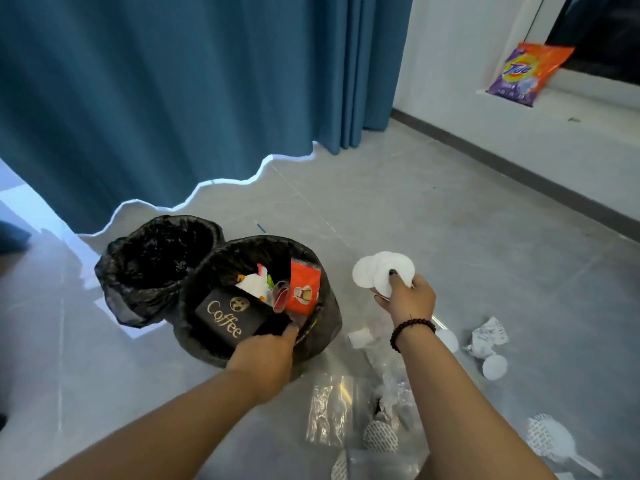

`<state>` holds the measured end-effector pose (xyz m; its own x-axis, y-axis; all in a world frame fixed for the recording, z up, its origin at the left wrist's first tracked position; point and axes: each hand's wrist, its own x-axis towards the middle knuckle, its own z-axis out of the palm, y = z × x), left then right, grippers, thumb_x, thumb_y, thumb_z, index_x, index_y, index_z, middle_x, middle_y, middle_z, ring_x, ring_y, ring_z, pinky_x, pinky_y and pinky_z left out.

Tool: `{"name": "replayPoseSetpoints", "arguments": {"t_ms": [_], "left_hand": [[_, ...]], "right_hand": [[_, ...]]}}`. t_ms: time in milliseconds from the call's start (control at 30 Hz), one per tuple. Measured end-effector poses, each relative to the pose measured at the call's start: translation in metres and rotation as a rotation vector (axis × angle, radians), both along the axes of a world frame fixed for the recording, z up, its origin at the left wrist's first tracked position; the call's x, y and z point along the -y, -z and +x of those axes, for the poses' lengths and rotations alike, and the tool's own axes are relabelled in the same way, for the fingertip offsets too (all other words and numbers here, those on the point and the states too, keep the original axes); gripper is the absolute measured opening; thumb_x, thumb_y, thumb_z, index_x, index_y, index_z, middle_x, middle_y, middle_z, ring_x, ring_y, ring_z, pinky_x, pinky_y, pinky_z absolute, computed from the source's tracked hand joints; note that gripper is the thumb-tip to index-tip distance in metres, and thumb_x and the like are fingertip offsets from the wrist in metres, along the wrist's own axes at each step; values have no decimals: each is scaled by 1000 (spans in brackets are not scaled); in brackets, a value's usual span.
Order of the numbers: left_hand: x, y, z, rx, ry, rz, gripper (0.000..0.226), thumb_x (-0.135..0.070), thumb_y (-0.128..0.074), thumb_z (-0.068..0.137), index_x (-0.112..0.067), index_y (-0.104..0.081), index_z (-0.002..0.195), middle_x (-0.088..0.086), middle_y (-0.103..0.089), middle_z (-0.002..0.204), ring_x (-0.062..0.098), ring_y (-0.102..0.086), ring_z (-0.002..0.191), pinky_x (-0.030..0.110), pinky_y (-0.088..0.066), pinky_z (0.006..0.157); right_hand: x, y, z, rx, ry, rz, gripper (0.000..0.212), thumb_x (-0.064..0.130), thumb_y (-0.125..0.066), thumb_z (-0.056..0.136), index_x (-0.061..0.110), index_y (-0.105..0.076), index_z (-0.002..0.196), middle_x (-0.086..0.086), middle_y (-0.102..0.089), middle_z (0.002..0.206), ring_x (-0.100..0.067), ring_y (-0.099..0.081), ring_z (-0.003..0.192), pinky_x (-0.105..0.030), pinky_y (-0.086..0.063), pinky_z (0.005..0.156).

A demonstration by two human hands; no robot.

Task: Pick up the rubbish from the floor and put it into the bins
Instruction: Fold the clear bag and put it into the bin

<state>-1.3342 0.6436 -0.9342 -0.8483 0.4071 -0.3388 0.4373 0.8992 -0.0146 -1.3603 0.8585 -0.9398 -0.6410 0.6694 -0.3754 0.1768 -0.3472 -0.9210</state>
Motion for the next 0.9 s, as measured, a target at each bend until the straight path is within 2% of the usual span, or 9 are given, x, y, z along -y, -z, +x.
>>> {"name": "replayPoseSetpoints", "arguments": {"t_ms": [100, 200, 367, 500, 567, 667, 733, 833, 900], "left_hand": [[10, -28, -2, 134, -71, 28, 63, -34, -50, 90, -24, -19, 144, 5, -58, 125, 27, -59, 109, 39, -51, 89], [9, -60, 0, 167, -98, 79, 83, -44, -61, 80, -26, -15, 147, 1, -47, 136, 23, -51, 121, 37, -47, 98], [19, -112, 3, 220, -158, 181, 55, -45, -56, 86, -33, -38, 136, -5, -55, 126, 16, -57, 108, 34, -50, 94], [47, -138, -4, 276, -233, 33, 36, -38, -51, 91, -24, -49, 124, -1, -60, 117, 18, -59, 102, 26, -48, 83], [49, -145, -9, 214, -229, -67, 30, -35, -47, 92, -19, -50, 117, 3, -59, 117, 23, -59, 103, 30, -48, 85], [45, -151, -14, 95, -228, 27, 27, -36, -48, 92, -21, -48, 114, 3, -59, 109, 23, -59, 96, 37, -51, 84], [44, -153, -16, 76, -238, 71, 28, -36, -49, 92, -21, -47, 116, 3, -59, 108, 23, -58, 94, 38, -51, 83], [43, -151, -20, 123, -184, -17, 33, -34, -50, 93, -17, -48, 121, 5, -58, 113, 25, -58, 97, 38, -52, 84], [36, -152, -22, 162, -159, -32, 40, -37, -50, 94, -14, -45, 127, 7, -58, 116, 26, -58, 101, 38, -51, 85]], "right_hand": [[4, -12, 9, -55, -88, 91, 10, 9, -55, 91, 9, -58, 100, -5, -58, 102, -30, -63, 93, -30, -56, 62], [13, -21, 15, -108, -159, 192, 8, 11, -56, 91, 9, -59, 98, -6, -60, 106, -29, -62, 99, -29, -58, 63], [42, -37, 12, -212, -289, 381, 5, 16, -59, 91, 20, -59, 93, 4, -61, 98, -16, -59, 94, -34, -60, 69], [80, -36, 7, -241, -529, 567, 15, 21, -62, 89, 28, -59, 101, 12, -62, 98, -5, -57, 89, -11, -51, 66], [94, -30, 7, -221, -643, 635, 20, 23, -62, 88, 30, -60, 107, 10, -64, 101, -7, -59, 90, -10, -51, 67], [108, -18, 7, -174, -794, 759, 21, 24, -60, 88, 25, -63, 109, 4, -67, 102, -11, -61, 90, -24, -53, 76], [115, -10, 6, -154, -909, 833, 23, 24, -61, 88, 21, -63, 111, 2, -67, 104, -11, -61, 94, -23, -50, 82], [118, -3, 5, -186, -1000, 869, 29, 18, -65, 86, 18, -64, 115, 0, -68, 108, -8, -62, 99, -23, -49, 92], [107, -4, 0, -287, -901, 845, 28, 8, -69, 83, 15, -68, 110, 0, -70, 104, 2, -63, 94, -17, -50, 90]]}}
